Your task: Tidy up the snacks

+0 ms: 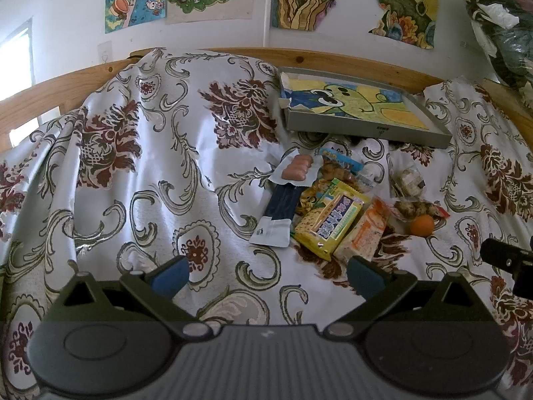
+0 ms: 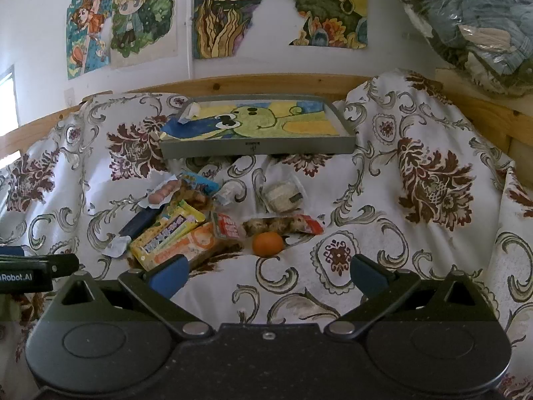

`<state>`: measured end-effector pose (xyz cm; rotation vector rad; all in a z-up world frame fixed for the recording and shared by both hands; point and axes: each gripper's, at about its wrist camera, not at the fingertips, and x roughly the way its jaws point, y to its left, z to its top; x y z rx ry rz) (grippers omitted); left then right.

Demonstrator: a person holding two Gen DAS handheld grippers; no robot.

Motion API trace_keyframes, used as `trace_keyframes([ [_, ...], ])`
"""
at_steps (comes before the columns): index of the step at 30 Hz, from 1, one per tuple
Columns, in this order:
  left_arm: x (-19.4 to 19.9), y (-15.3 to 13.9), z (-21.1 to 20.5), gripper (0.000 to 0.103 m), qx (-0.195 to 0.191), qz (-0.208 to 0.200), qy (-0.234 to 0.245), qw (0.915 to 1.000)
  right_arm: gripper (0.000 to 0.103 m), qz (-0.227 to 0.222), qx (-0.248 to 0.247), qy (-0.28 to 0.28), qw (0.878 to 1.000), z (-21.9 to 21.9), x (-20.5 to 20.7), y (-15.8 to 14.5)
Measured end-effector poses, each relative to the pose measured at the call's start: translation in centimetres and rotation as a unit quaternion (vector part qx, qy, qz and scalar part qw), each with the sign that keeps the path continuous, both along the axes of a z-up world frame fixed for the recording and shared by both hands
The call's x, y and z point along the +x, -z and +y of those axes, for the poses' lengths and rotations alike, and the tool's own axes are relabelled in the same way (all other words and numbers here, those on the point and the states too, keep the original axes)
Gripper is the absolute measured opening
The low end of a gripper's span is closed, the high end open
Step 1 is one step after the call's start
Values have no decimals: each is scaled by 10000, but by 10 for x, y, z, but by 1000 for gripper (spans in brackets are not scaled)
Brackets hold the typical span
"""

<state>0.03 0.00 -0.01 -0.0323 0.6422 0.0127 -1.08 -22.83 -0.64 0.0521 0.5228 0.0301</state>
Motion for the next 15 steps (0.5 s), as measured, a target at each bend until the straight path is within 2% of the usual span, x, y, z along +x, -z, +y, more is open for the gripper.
trace_keyframes([
  [15,0,0,0,103,-1,8,-7,10000,102,28,-4,1,10000,-2,-1,2],
])
